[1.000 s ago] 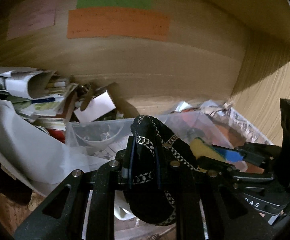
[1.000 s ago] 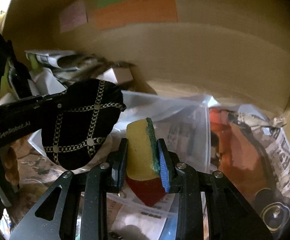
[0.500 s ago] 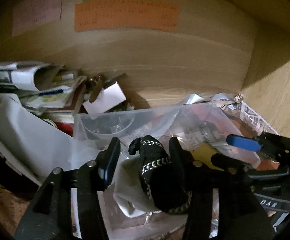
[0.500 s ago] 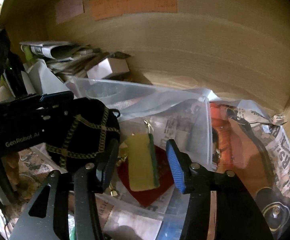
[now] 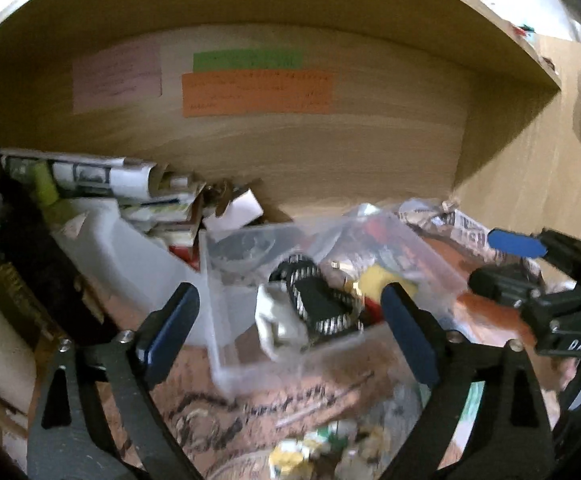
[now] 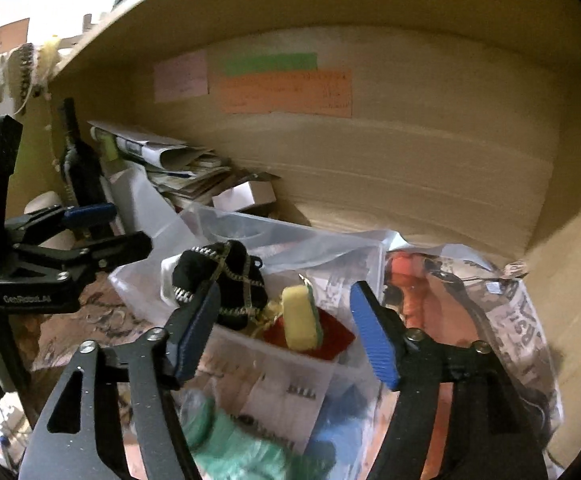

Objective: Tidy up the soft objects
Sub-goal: 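Grasp the floral cloth with the left tool while the right grasps the green knit glove, then carry the floral cloth into the box and open the left tool while the right releases the glove there, then grasp the grey knit bag with the left tool while the right grasps the black-and-white bracelet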

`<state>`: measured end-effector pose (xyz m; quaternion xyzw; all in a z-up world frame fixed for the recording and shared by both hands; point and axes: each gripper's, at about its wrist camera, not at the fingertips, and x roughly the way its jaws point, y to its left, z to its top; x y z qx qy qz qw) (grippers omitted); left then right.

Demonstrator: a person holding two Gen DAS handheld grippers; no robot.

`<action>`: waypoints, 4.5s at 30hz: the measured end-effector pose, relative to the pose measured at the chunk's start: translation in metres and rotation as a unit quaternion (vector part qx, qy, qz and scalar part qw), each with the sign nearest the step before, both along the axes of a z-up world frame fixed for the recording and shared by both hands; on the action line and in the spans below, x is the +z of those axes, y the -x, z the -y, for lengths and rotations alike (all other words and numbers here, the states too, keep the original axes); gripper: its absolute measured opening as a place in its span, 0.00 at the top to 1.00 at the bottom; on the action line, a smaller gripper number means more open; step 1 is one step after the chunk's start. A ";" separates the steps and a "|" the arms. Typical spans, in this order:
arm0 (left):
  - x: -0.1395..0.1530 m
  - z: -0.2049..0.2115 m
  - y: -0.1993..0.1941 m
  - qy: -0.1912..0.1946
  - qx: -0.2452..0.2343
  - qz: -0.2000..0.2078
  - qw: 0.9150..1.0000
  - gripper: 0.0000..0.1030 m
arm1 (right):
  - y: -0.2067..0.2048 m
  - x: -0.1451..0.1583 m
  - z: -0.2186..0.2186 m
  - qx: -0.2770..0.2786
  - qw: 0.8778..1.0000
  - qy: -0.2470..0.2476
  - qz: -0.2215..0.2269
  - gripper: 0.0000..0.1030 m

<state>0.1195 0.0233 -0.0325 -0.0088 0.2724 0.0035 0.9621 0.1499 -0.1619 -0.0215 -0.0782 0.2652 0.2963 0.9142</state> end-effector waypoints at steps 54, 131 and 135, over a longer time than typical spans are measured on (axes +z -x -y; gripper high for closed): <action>-0.008 -0.003 0.046 0.077 -0.040 0.002 0.996 0.83 | 0.056 -0.012 0.040 -0.034 0.998 -0.047 -0.020 0.89; -0.094 0.058 0.005 0.052 -0.107 -0.169 0.978 0.23 | 0.028 -0.085 0.026 0.027 0.987 0.042 -0.152 0.43; -0.097 0.053 0.002 0.066 -0.110 -0.164 0.978 0.27 | 0.032 -0.091 0.020 0.044 0.985 0.057 -0.158 0.43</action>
